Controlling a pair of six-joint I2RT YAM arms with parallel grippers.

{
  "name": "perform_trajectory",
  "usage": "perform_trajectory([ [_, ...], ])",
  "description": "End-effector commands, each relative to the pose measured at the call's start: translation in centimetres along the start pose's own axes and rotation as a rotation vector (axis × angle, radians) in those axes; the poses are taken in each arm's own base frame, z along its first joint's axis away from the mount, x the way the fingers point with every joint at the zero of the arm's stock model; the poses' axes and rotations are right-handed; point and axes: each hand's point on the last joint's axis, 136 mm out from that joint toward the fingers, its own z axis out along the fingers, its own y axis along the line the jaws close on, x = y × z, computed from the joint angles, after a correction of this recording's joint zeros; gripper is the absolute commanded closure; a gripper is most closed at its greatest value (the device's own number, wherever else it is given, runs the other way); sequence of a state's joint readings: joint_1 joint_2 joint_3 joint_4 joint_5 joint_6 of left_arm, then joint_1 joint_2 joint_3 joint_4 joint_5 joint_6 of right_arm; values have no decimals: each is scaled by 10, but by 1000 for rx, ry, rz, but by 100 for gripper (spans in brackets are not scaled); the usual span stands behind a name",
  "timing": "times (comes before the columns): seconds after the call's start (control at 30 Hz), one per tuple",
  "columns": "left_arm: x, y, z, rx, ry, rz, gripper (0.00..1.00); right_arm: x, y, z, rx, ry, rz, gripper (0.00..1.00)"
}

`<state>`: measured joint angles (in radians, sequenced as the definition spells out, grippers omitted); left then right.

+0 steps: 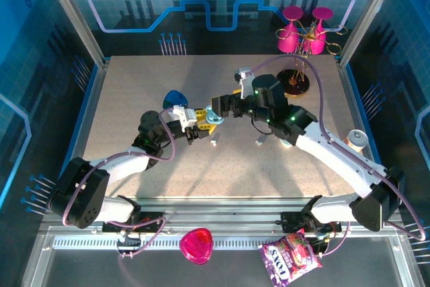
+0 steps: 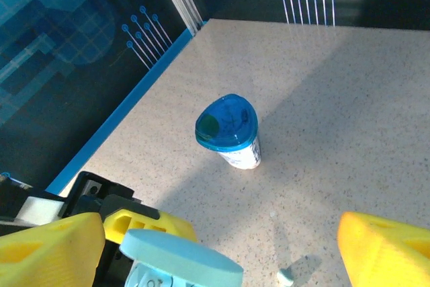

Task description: Insert the wireless bluetooth earbuds into the charging case

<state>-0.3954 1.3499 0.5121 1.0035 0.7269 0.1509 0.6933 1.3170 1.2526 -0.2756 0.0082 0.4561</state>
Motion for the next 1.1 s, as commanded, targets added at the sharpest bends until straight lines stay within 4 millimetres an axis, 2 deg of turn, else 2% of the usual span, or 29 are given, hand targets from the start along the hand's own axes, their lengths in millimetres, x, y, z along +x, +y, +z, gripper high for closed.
perform_trajectory([
  [0.0, -9, -8, -5, 26, -33, 77, 76, 7, -2, 2, -3, 54, 32, 10],
  [0.37, -16, 1, -5, -21, -63, 64, 75, 44, -8, -5, -13, 135, 49, 10],
  [0.6, -17, 2, -5, -27, -68, 62, 75, 49, 3, -19, -97, 118, 47, 10],
  [0.67, -20, 2, -5, -22, -76, 61, 75, 44, 6, -22, -155, 88, 115, 10],
  [0.83, -23, 3, -4, -22, -88, 56, 75, 36, 16, -22, -449, 32, 382, 13],
  [0.97, -29, 3, -2, -11, -99, 44, 75, 43, 20, -19, -603, 31, 548, 16],
  [1.07, -32, 3, -1, -2, -101, 35, 75, 47, 21, -13, -663, 57, 664, 22],
])
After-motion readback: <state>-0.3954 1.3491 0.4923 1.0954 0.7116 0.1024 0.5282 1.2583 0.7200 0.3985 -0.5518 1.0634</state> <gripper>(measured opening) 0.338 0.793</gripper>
